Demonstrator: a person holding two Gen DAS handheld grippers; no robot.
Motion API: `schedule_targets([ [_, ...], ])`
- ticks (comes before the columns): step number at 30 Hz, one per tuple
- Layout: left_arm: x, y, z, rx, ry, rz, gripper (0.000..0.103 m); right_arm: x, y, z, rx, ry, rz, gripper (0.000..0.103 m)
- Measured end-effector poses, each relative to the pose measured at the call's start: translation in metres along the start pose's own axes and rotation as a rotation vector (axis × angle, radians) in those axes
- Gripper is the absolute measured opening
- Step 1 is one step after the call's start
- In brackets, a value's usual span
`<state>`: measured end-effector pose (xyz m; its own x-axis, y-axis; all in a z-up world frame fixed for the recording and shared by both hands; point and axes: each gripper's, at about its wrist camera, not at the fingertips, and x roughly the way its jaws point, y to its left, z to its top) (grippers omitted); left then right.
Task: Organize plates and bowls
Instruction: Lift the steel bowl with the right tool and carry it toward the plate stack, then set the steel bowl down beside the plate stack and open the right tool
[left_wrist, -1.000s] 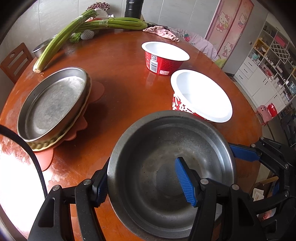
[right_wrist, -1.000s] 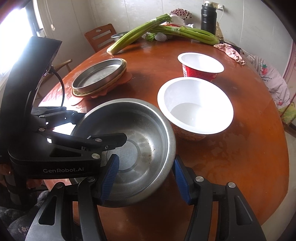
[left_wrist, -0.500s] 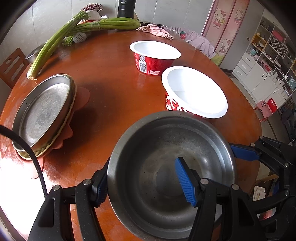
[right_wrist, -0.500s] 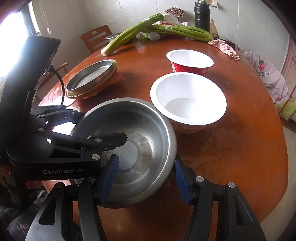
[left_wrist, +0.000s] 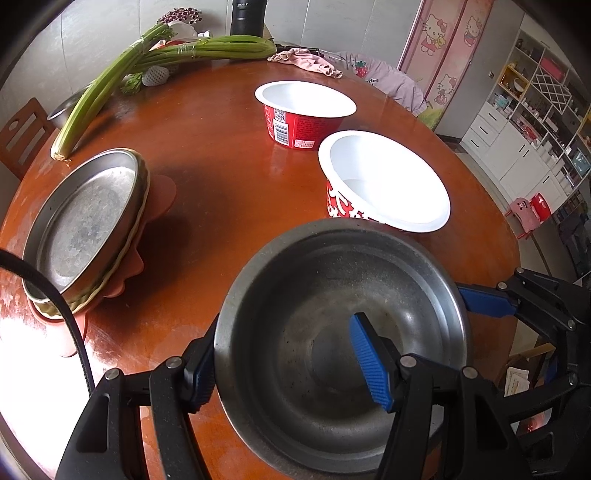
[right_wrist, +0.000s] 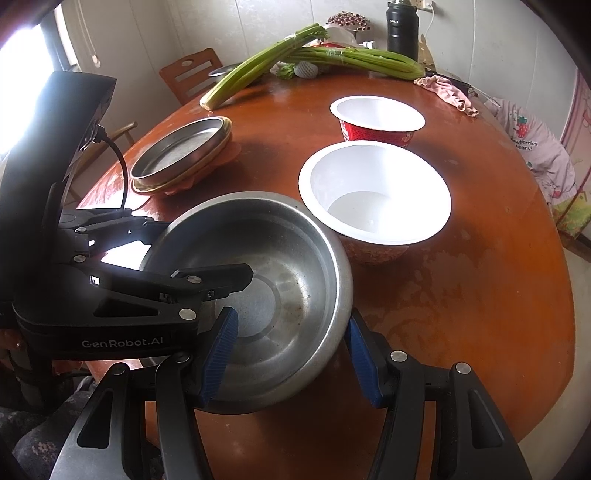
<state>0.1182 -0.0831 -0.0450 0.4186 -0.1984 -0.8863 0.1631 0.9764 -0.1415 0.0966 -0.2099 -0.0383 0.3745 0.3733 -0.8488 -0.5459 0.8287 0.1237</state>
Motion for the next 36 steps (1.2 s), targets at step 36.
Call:
schedule_targets([
  [36, -0.019, 0.004, 0.0, -0.004, -0.057, 0.05, 0.066, -0.021, -0.017, 0.006, 0.096, -0.064, -0.01, 0.062],
])
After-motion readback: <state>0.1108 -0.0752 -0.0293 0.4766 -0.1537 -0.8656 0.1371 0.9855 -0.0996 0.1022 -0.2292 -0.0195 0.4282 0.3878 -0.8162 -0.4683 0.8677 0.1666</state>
